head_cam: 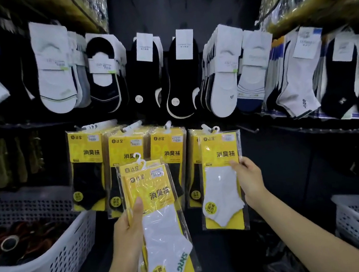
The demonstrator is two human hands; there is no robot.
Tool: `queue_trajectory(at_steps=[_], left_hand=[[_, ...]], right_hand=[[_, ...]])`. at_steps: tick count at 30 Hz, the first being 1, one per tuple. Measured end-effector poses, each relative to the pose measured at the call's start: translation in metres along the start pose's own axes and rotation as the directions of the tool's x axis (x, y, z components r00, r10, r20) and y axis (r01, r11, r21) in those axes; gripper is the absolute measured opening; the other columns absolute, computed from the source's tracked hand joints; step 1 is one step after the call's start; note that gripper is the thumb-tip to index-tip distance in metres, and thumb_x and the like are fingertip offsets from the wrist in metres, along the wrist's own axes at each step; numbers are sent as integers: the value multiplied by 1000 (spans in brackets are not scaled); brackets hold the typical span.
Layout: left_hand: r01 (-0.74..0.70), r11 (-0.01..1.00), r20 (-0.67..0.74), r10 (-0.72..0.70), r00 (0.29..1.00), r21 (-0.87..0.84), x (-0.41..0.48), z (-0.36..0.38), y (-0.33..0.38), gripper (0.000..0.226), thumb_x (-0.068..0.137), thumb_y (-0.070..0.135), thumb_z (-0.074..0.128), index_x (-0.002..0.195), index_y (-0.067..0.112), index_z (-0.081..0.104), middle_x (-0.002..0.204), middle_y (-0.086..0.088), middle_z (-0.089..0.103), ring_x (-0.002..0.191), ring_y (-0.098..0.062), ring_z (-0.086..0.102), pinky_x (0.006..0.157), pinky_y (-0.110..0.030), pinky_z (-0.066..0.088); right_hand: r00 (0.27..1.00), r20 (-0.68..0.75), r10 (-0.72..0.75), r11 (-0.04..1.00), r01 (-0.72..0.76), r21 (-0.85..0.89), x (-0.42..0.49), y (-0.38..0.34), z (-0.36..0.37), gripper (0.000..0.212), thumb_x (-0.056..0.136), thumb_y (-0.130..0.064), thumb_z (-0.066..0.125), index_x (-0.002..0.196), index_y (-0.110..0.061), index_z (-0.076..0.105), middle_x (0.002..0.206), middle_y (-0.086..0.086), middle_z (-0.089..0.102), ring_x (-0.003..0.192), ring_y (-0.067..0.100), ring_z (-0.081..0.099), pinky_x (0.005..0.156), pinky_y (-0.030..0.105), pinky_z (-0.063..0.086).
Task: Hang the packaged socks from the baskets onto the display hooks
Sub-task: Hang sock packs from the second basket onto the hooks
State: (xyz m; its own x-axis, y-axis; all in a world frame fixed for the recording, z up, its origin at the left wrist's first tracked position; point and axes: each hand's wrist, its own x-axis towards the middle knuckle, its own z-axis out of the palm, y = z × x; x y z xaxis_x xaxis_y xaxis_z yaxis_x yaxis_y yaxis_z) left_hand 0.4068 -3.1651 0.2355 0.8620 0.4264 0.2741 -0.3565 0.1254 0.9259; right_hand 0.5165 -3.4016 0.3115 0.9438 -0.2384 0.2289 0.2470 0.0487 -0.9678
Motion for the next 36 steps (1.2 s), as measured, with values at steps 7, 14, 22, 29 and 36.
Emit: queue_trajectory(at_steps=[7,14,22,29,36], left_hand=[[3,1000,10,-3,1000,-2,3,0,-1,42,80,53,50,73,14,64,57,4,68,52,-5,66,44,-12,44],[69,997,-1,-69,998,-35,2,4,-3,32,77,53,56,76,23,65,63,10,71,57,0,67,43,-9,44],[137,990,31,-136,990,-23,-8,24,-9,45,67,53,67,92,15,71,80,-1,75,72,-16,73,51,-20,52],[150,989,57,-150,987,10,-9,21,-8,49,81,56,51,85,12,71,77,-7,75,71,-20,72,52,-21,53],[87,993,-24,-86,996,73,-2,-4,2,56,81,60,46,73,5,50,73,-14,51,66,-25,47,59,-30,34]], right_hand=[[989,-50,136,990,-137,-21,23,16,18,8,90,-16,65,83,-12,64,92,8,67,91,24,62,80,35,53],[959,-142,246,962,-259,-83,-5,53,10,24,89,-18,65,109,-5,62,111,12,62,98,24,58,89,38,52],[915,380,136,987,-160,33,-95,52,46,31,82,-29,70,104,-9,66,98,9,74,89,18,71,74,27,56],[968,222,117,992,-125,26,-92,45,39,17,88,-22,67,95,-8,63,86,1,72,72,4,68,62,14,50],[990,-118,77,991,-63,119,-51,19,5,12,95,-11,54,88,-13,64,91,7,68,79,18,63,76,33,51]])
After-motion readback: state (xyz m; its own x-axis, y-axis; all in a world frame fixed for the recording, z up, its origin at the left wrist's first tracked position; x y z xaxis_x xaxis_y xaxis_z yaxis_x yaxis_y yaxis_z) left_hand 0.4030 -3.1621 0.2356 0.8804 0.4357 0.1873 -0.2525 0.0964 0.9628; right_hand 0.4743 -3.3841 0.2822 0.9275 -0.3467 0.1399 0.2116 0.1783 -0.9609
